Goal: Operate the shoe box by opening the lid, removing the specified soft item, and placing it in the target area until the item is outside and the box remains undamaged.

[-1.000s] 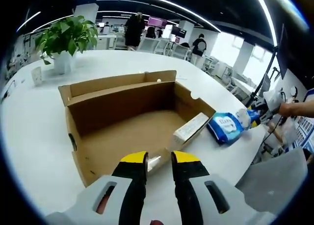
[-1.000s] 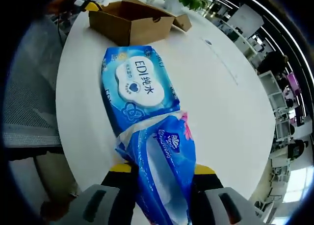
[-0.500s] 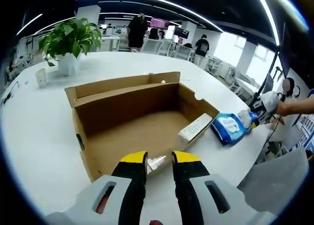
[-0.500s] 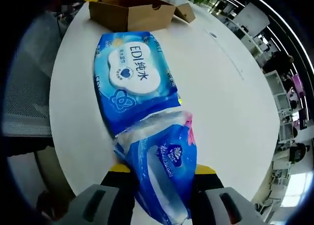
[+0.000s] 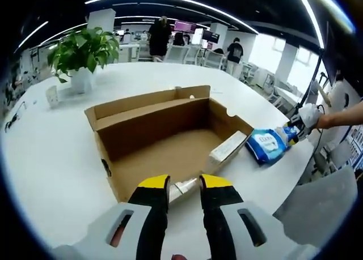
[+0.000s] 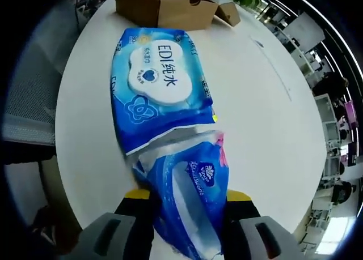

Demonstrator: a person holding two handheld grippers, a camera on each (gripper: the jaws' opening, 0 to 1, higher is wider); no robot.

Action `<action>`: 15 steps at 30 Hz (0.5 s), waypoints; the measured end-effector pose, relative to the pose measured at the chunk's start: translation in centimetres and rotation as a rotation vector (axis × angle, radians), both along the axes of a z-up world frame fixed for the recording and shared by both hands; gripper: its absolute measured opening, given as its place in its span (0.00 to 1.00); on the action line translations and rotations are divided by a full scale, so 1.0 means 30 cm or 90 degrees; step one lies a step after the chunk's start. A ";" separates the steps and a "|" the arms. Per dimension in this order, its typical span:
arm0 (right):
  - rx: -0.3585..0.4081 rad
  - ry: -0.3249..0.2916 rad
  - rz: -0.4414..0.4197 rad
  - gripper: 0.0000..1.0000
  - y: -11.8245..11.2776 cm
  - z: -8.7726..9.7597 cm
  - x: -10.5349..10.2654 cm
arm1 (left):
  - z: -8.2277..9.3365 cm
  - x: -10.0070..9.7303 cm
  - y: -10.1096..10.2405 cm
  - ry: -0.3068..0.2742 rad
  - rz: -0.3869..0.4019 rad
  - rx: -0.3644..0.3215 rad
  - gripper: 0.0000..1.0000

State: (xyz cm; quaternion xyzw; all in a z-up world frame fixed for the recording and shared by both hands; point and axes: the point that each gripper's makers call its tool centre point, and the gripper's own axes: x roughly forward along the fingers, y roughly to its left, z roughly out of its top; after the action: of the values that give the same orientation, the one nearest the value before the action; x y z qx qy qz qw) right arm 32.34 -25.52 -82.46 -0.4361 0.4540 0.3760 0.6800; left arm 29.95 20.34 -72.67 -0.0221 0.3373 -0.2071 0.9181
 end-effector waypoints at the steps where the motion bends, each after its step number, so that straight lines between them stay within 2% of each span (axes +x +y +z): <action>1: 0.000 -0.002 0.000 0.44 0.000 0.000 0.002 | 0.001 -0.007 0.012 -0.001 -0.003 0.005 0.21; 5: -0.002 -0.004 0.019 0.45 0.011 0.002 0.009 | -0.016 -0.012 0.049 0.008 0.022 -0.005 0.20; 9: -0.031 -0.001 0.065 0.46 0.018 0.003 0.007 | -0.008 0.003 0.038 -0.003 0.021 -0.002 0.21; 15: -0.036 -0.001 0.083 0.47 0.017 0.029 0.002 | 0.000 0.002 0.030 -0.014 0.012 0.005 0.21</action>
State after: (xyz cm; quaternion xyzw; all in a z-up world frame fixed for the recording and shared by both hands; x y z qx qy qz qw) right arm 32.40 -25.00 -81.59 -0.4838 0.4346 0.4063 0.6419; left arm 30.00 21.24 -72.68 -0.0197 0.3278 -0.1973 0.9237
